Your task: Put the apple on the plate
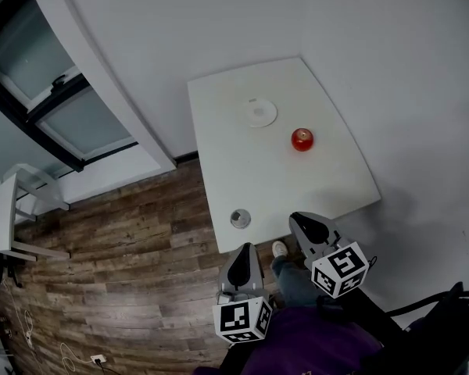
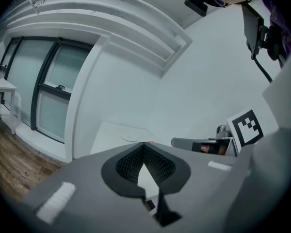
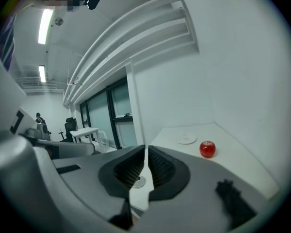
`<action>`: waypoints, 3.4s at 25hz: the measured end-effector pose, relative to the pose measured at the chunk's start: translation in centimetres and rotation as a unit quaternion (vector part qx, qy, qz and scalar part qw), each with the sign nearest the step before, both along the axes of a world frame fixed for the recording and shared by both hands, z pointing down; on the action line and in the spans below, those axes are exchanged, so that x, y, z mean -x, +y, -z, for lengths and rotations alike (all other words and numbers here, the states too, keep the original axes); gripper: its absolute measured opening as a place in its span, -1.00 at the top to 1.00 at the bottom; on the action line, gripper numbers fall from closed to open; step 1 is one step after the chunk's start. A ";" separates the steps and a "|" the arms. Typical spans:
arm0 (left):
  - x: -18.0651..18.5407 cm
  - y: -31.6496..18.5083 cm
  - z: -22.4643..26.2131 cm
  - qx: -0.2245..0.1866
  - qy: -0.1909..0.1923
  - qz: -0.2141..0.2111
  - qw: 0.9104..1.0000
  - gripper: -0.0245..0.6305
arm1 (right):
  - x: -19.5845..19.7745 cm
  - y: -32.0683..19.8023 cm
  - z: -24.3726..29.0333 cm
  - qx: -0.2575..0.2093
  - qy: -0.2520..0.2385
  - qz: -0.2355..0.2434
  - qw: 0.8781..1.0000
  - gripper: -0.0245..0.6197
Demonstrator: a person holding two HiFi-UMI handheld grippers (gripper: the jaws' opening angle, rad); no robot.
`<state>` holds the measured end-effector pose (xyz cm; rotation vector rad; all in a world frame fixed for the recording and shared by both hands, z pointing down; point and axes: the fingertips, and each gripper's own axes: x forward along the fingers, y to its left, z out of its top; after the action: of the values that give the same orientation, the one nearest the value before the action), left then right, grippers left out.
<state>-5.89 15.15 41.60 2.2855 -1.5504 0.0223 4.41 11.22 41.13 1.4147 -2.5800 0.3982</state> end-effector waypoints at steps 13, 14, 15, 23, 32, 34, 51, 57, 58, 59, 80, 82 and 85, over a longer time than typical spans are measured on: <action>-3.9 -9.4 -0.1 0.009 -0.012 -0.005 1.000 0.91 | -3.3 -10.2 -0.2 -0.002 0.004 0.015 1.000 0.88; -4.1 -10.1 -0.1 0.009 -0.013 -0.003 1.000 0.91 | -3.6 -10.8 -0.3 -0.001 0.003 0.016 1.000 0.88; -4.3 -10.8 -0.1 0.010 -0.015 0.000 1.000 0.91 | -3.8 -11.5 -0.4 0.000 0.003 0.017 1.000 0.88; -6.0 -16.0 -0.1 0.012 -0.025 0.011 1.000 0.91 | -5.4 -16.4 -0.8 0.012 0.007 0.032 0.999 0.88; -6.6 -19.1 -1.2 0.029 -0.030 0.015 0.999 0.91 | -7.1 -19.9 -2.5 0.024 0.012 0.017 0.999 0.88; -6.4 -19.8 -1.3 0.031 -0.030 0.014 0.999 0.91 | -7.6 -20.6 -2.9 0.031 0.014 0.007 0.999 0.88; -4.2 -24.3 -1.4 0.038 -0.028 -0.025 0.999 0.91 | -9.5 -25.1 -5.0 0.056 0.051 -0.070 0.995 0.52; -4.1 -24.3 -1.7 0.040 -0.029 -0.028 0.998 0.91 | -10.3 -25.5 -6.4 0.063 0.078 -0.075 0.992 0.38; -4.0 -24.3 -1.6 0.039 -0.029 -0.028 0.998 0.91 | -10.4 -25.5 -6.6 0.065 0.082 -0.077 0.992 0.36; -3.8 -24.3 -1.7 0.039 -0.029 -0.026 0.998 0.91 | -10.6 -25.6 -6.8 0.066 0.085 -0.079 0.991 0.33; -2.7 -24.3 -2.2 0.047 -0.039 -0.013 0.998 0.91 | -12.7 -26.8 -12.4 0.117 0.127 -0.090 0.981 -0.12; -2.6 -24.3 -2.2 0.048 -0.041 -0.013 0.998 0.91 | -12.8 -26.9 -12.9 0.124 0.128 -0.091 0.980 -0.15; -2.6 -24.4 -2.2 0.050 -0.045 -0.012 0.998 0.91 | -12.9 -27.1 -13.6 0.132 0.130 -0.090 0.979 -0.19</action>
<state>-3.32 -9.24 43.84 2.2526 -1.5306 0.2061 17.29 -15.87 54.69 1.4962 -2.1140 0.5207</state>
